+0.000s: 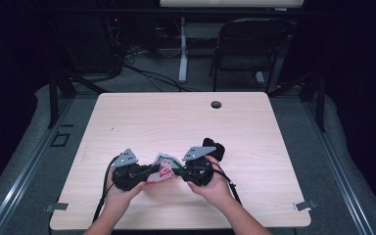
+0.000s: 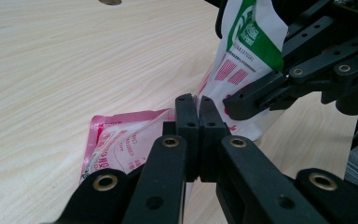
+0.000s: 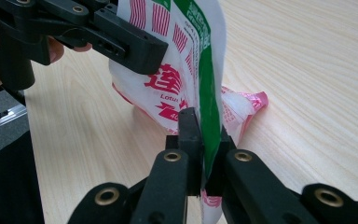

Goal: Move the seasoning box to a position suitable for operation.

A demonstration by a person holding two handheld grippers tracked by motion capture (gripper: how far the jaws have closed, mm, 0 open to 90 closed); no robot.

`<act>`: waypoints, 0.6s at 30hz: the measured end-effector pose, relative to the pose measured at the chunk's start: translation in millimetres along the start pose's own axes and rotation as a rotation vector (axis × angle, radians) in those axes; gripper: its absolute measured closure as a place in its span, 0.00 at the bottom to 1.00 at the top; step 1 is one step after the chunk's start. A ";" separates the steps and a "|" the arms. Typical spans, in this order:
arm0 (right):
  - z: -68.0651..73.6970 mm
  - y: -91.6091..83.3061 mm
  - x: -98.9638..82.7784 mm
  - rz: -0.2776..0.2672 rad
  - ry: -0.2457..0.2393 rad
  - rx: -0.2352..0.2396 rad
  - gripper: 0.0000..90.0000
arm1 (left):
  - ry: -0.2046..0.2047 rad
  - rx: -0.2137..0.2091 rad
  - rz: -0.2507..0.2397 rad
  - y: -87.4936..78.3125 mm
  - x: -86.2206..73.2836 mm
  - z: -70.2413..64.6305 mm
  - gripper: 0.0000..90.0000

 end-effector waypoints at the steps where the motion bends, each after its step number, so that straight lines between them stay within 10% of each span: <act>1: -0.1 0.0 0.0 0.001 0.001 0.001 0.99 | -0.001 0.004 0.001 -0.1 -0.1 -0.1 1.00; 18: -2.4 0.0 5.2 -0.004 0.011 0.012 1.00 | 0.049 0.055 -0.001 -7.7 -7.4 5.5 0.77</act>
Point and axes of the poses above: each handheld gripper's, and its own axes: y roughly forward along the jaws, x roughly out of its top, z roughly to its left, the point moved 8 cm from there along y, roughly forward along the jaws, and after that the axes turned 2 degrees about -z, right-handed, at the moved point
